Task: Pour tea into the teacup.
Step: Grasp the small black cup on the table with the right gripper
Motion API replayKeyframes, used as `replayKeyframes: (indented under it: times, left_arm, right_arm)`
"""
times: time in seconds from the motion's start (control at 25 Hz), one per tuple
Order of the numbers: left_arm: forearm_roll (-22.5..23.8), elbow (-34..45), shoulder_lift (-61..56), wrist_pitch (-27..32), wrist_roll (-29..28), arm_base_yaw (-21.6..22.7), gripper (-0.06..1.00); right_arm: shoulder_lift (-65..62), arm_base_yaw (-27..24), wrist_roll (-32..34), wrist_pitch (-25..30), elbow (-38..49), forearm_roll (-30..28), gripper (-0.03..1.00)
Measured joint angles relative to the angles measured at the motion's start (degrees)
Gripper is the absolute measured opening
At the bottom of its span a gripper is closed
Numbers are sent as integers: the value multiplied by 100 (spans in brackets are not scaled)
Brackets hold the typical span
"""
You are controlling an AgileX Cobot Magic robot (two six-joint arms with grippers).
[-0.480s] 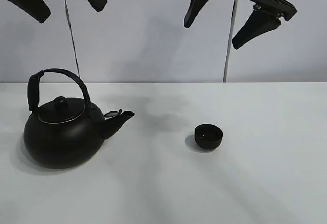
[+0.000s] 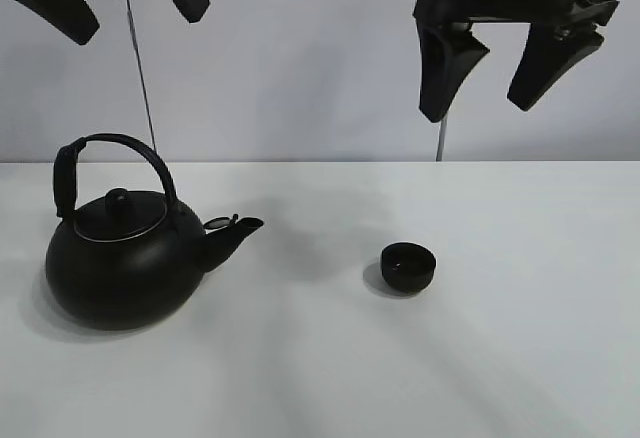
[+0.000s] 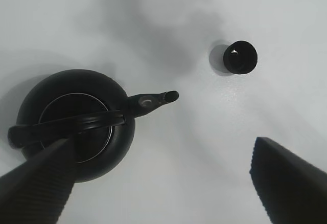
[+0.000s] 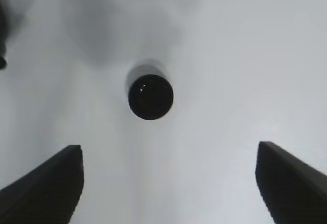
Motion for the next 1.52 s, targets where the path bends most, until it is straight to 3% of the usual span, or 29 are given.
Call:
replayKeyframes:
  times: [0.16,0.72,1.28,1.52]
  left_arm:
    - [0,0,0,0,0,0,67]
    - [0,0,0,0,0,0,67]
    - [0,0,0,-9,0,0,67]
    - [-5,0,0,-9,0,0,67]
  right_arm:
    - [13,369,-266,-73,165,-468,63]
    - [1063,535,-346,-590,364,-644,63]
    - [1845,548,-737,-1153,364,-400,63]
    - [2000,855,-778,-1329,364,-522,63]
